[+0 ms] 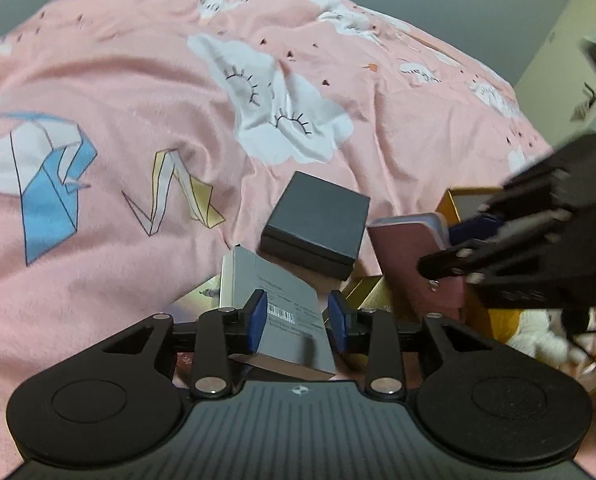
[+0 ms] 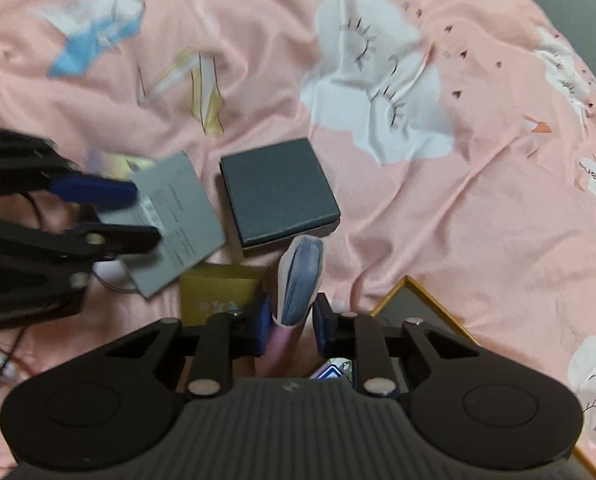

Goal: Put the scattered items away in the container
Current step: 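Lift the pink item and carry it over the orange box with the right tool, then lower the pink item into the orange box and open the right tool, then withdraw the right tool from the orange box, then lower the grey card box into the orange box with the left tool and release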

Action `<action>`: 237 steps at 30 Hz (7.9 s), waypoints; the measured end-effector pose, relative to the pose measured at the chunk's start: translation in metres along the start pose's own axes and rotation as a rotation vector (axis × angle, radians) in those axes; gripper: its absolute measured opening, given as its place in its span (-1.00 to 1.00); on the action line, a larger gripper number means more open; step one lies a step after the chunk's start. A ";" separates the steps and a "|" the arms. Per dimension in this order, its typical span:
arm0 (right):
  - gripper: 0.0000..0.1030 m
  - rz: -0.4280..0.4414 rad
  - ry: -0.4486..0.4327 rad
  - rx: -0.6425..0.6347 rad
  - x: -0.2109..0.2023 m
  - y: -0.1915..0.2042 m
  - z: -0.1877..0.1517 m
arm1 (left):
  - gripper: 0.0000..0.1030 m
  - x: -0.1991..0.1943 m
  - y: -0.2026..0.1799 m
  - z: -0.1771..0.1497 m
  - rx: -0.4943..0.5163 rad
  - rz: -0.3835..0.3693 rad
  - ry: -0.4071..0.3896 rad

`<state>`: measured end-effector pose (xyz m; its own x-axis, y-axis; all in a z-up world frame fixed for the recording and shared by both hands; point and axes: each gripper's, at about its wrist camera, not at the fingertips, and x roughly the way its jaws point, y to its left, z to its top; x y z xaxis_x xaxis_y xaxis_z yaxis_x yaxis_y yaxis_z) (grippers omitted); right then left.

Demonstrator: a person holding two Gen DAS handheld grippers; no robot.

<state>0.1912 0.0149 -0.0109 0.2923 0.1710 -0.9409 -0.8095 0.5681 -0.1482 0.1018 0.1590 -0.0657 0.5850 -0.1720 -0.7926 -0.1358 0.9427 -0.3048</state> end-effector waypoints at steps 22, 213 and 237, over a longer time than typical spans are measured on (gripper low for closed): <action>-0.64 0.018 -0.310 0.356 -0.114 -0.069 -0.083 | 0.19 0.022 0.003 0.020 -0.058 0.070 0.117; -0.88 -0.168 -0.206 -0.003 -0.020 -0.083 -0.146 | -0.65 0.057 -0.207 0.010 1.091 -0.238 0.029; -0.88 -0.149 -0.200 0.022 -0.021 -0.080 -0.155 | -0.44 0.083 -0.201 0.030 1.275 -0.289 0.122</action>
<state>0.1710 -0.1586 -0.0263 0.5042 0.2383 -0.8301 -0.7392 0.6161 -0.2721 0.2013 -0.0365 -0.0543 0.3812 -0.3730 -0.8459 0.8668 0.4625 0.1866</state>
